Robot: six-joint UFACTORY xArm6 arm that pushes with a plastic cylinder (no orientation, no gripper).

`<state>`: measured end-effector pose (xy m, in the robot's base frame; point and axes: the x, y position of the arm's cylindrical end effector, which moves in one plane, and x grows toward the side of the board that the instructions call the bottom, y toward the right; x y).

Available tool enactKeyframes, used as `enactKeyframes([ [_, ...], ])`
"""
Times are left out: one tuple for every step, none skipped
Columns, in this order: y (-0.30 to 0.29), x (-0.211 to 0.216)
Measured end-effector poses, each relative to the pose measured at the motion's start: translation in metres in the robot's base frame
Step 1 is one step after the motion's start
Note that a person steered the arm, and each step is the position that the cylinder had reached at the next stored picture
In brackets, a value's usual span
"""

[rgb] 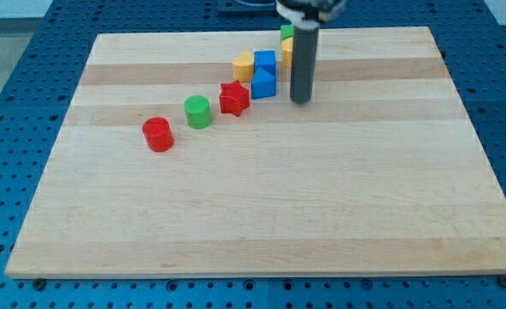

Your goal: Touch the bottom left of yellow heart

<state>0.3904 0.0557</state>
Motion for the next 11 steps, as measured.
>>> enactKeyframes([
  [-0.057,0.087],
  [-0.163,0.106],
  [-0.255,0.081],
  [-0.275,0.015],
  [-0.264,-0.059],
  [-0.228,-0.116],
  [-0.164,-0.120],
  [-0.128,-0.120],
  [-0.128,-0.109],
  [-0.111,-0.074],
  [-0.105,-0.060],
])
